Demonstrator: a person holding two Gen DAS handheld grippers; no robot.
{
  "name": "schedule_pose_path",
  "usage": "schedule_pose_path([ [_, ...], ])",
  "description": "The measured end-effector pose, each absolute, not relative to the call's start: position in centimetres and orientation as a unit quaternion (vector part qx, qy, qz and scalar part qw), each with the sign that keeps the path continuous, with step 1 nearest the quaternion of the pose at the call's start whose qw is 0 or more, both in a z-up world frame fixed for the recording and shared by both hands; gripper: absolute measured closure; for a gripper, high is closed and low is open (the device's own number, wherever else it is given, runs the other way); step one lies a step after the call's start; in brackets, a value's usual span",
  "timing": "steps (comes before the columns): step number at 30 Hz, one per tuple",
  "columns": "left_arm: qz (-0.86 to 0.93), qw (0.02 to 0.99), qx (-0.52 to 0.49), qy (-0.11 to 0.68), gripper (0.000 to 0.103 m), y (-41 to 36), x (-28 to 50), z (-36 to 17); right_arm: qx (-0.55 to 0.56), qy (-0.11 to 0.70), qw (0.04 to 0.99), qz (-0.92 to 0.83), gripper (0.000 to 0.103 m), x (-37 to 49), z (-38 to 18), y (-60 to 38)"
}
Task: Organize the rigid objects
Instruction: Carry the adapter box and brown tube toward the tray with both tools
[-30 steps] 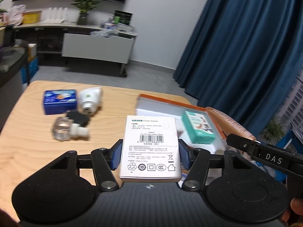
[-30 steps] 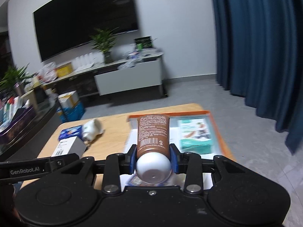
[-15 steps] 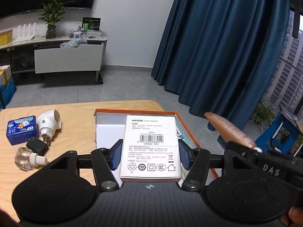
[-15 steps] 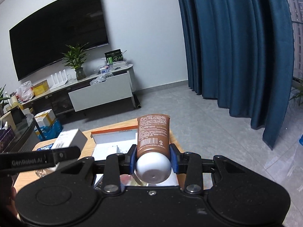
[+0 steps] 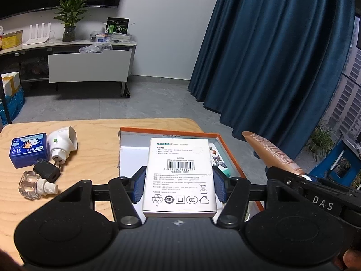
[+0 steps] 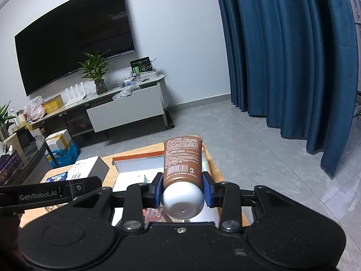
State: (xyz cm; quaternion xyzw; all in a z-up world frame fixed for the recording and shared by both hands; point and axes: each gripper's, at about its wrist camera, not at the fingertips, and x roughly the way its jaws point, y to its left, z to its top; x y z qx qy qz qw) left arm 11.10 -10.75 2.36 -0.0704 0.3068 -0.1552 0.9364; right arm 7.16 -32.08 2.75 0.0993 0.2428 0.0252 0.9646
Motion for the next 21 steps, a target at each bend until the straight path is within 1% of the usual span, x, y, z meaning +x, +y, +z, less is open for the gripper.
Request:
schedule_pose_path([
  [21,-0.137,0.938,-0.067,0.31,0.043,-11.6,12.5,2.9,0.088,0.242,0.965,0.044,0.06,8.7,3.2,-31.8],
])
